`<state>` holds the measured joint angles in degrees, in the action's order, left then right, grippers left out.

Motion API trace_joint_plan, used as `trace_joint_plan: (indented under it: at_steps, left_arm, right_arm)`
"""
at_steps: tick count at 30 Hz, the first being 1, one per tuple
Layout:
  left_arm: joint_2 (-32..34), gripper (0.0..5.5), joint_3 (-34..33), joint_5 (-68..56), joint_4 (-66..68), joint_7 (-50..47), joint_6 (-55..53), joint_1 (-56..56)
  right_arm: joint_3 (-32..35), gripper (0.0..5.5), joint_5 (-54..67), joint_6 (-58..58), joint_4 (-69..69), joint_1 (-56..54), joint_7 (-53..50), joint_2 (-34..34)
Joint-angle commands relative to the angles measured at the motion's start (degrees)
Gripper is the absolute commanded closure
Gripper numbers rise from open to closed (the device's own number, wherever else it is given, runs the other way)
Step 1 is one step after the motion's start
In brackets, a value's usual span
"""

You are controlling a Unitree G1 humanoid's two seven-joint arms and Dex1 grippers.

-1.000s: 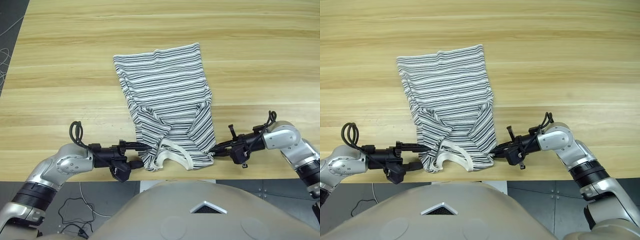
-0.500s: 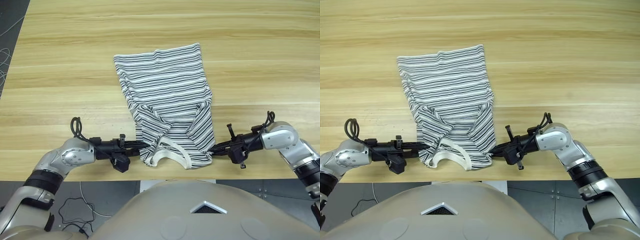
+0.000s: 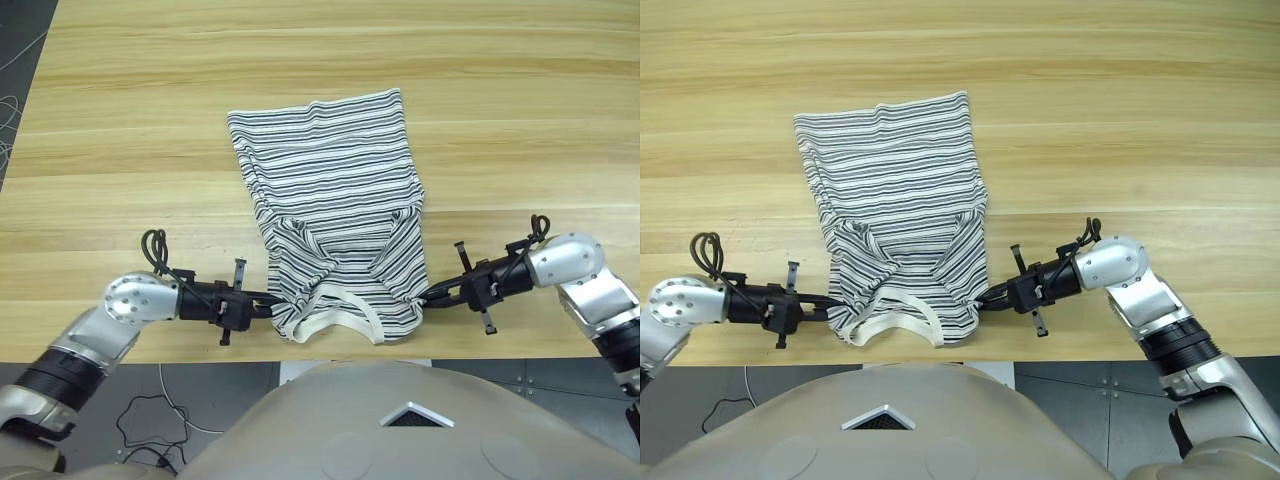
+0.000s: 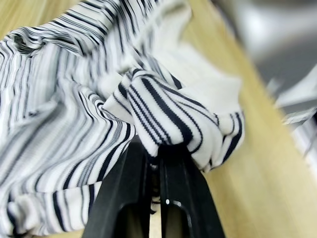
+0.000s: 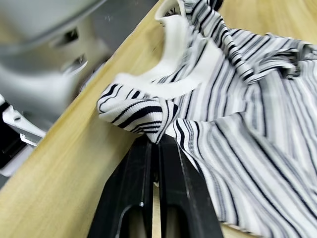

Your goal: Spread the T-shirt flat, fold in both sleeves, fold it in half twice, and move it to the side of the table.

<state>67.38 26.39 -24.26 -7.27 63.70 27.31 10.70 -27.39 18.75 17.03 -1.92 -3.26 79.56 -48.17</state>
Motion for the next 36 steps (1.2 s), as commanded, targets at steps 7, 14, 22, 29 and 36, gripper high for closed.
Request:
trace_joint_plan:
  at_steps: [7, 14, 22, 29, 36]
  left_arm:
    - [8.6, 5.39, -12.8, -14.5, -22.3, 11.8, -17.5, -1.2]
    - [6.8, 5.39, -17.1, -12.0, -26.2, 13.8, -22.2, 1.3]
    - [-5.0, 5.39, -19.2, -5.4, -6.4, 14.7, -20.2, -9.7]
    - [-9.5, 5.39, -19.9, -3.5, 1.8, 17.1, -19.4, -12.3]
    - [-13.5, 5.39, -20.0, 0.6, 12.8, 17.4, -18.1, -15.9]
  right_arm:
    - [5.3, 5.4, 9.7, -17.5, -8.2, -1.8, 8.3, -3.0]
    - [9.1, 5.4, 14.0, -24.5, -12.0, -0.1, 11.0, -4.4]
    - [14.1, 5.4, 11.4, -24.6, 0.0, -12.5, -0.5, 9.7]
    - [14.1, 5.4, 5.6, -20.6, 8.1, -17.0, -3.5, 15.1]
    - [13.1, 5.4, -2.0, -13.9, 21.4, -22.3, -8.7, 22.2]
